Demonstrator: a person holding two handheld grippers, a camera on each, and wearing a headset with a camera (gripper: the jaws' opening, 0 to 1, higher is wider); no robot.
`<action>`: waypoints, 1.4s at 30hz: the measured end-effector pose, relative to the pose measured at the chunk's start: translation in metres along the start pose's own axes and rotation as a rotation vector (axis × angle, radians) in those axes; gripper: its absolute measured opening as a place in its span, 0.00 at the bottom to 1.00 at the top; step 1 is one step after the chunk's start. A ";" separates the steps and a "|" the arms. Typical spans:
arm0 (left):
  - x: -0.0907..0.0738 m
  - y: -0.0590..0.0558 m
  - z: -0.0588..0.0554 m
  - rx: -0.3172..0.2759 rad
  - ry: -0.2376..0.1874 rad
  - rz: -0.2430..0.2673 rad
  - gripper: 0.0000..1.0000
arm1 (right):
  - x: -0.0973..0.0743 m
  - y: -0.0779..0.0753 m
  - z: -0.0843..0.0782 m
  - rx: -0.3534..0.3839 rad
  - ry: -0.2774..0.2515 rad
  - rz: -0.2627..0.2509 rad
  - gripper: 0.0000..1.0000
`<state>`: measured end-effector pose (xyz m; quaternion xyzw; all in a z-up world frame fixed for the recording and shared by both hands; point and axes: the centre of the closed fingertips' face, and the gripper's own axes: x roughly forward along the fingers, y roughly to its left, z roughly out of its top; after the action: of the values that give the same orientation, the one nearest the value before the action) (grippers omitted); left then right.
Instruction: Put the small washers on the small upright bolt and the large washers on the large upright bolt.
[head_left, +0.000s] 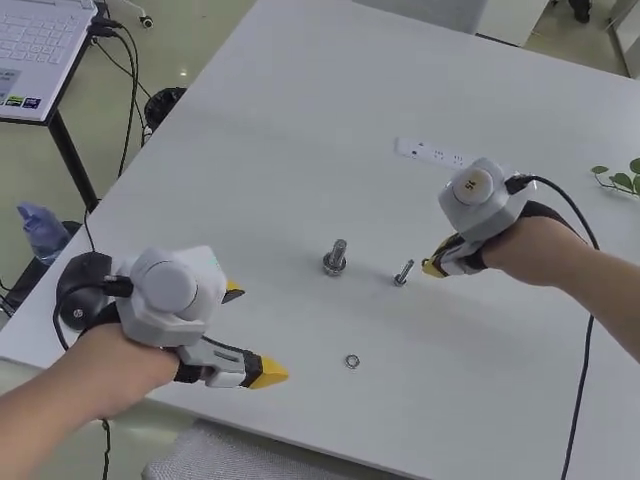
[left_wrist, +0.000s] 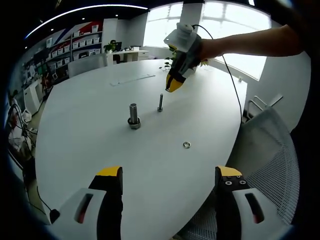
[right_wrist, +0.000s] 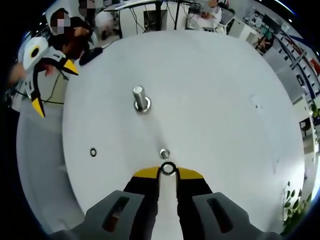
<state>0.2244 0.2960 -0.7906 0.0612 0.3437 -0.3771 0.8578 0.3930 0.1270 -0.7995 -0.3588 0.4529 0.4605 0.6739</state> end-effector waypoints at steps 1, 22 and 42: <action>0.000 0.000 0.000 -0.001 0.001 -0.001 0.74 | 0.000 0.000 0.001 -0.002 0.000 0.000 0.13; -0.001 0.006 0.000 0.022 -0.003 0.033 0.84 | 0.012 0.005 0.013 -0.032 0.004 0.016 0.13; -0.002 0.006 -0.007 0.053 0.013 0.034 0.91 | 0.023 0.007 0.008 -0.044 0.037 0.026 0.13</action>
<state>0.2238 0.3034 -0.7954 0.0923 0.3380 -0.3710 0.8600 0.3922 0.1437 -0.8194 -0.3763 0.4595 0.4723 0.6514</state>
